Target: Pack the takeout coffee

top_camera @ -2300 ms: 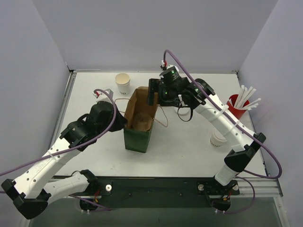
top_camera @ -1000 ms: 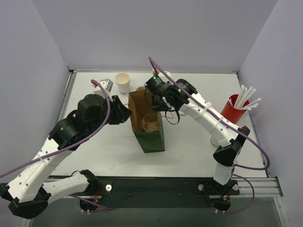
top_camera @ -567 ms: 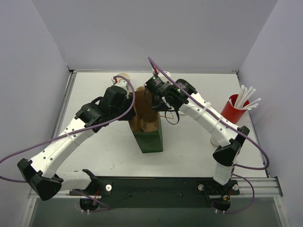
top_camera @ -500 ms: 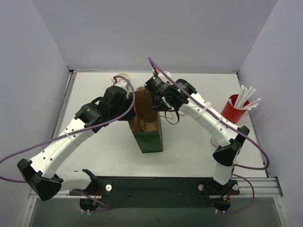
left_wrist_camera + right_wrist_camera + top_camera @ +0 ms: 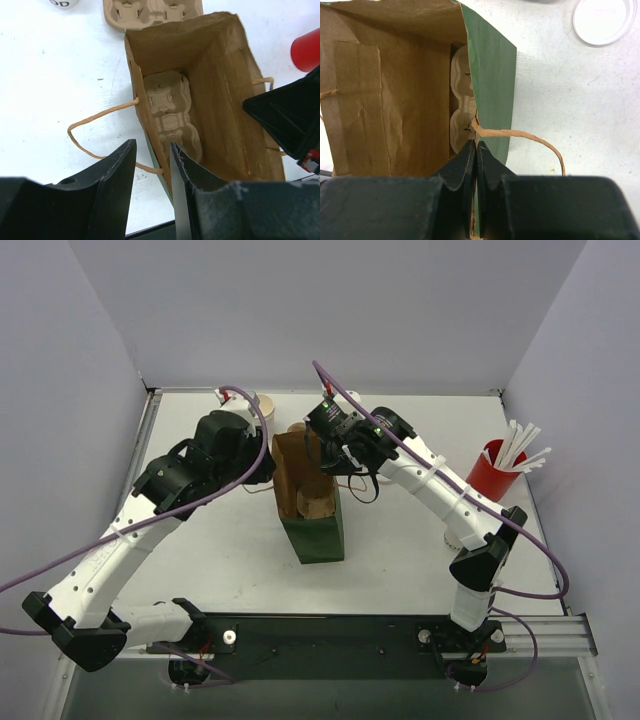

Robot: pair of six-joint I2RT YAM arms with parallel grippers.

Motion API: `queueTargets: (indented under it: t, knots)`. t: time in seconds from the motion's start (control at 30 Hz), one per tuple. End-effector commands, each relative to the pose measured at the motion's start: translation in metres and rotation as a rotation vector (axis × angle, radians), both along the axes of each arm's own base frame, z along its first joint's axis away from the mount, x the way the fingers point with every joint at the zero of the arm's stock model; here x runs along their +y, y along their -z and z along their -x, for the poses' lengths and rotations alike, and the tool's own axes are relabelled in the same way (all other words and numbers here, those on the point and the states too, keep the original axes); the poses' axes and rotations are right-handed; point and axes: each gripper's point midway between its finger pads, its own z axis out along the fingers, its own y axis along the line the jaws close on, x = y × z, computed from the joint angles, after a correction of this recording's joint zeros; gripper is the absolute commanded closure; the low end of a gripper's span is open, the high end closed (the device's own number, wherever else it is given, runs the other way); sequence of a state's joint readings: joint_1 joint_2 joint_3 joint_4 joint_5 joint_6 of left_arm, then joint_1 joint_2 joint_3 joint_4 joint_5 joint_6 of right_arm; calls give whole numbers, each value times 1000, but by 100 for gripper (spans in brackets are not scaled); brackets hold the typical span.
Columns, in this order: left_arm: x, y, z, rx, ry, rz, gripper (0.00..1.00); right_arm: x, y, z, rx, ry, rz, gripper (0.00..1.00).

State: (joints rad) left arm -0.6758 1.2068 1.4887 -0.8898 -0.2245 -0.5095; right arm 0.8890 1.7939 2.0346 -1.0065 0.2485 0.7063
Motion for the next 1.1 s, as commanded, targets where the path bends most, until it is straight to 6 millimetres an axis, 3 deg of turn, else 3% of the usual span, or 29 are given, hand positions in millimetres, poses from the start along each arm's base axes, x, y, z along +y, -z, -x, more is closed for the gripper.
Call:
queueTargets:
  t: [0.0,0.13,0.37,0.47,0.53,0.57,0.63,0.73,0.9,1.07]
  knots:
    - [2,7,-4,19,17,-51,57,-10,3,-4,-7,26,44,100]
    - [5,6,-6,20,11,-46,57,-8,1,-2,18,25,5,100]
    - [19,-41,-4,-56,10,41,57,-19,-38,7,-11,47,-127,100]
    - [17,-58,-2,-83,26,66,57,-22,-20,5,15,67,-88,100]
    - [16,-62,0,-88,34,76,57,-22,9,3,60,77,-41,100]
    - [16,-61,1,-84,38,76,56,-16,17,0,62,77,-47,100]
    - [15,-58,0,-75,48,69,56,-19,55,0,146,94,-10,100]
    - [15,-45,-1,-53,50,42,57,-12,77,1,199,95,-50,100]
    - [5,-31,-2,-17,106,25,56,-13,40,-7,112,101,-101,100]
    - [-13,-29,-9,-11,164,40,52,-13,22,-6,88,100,-129,100]
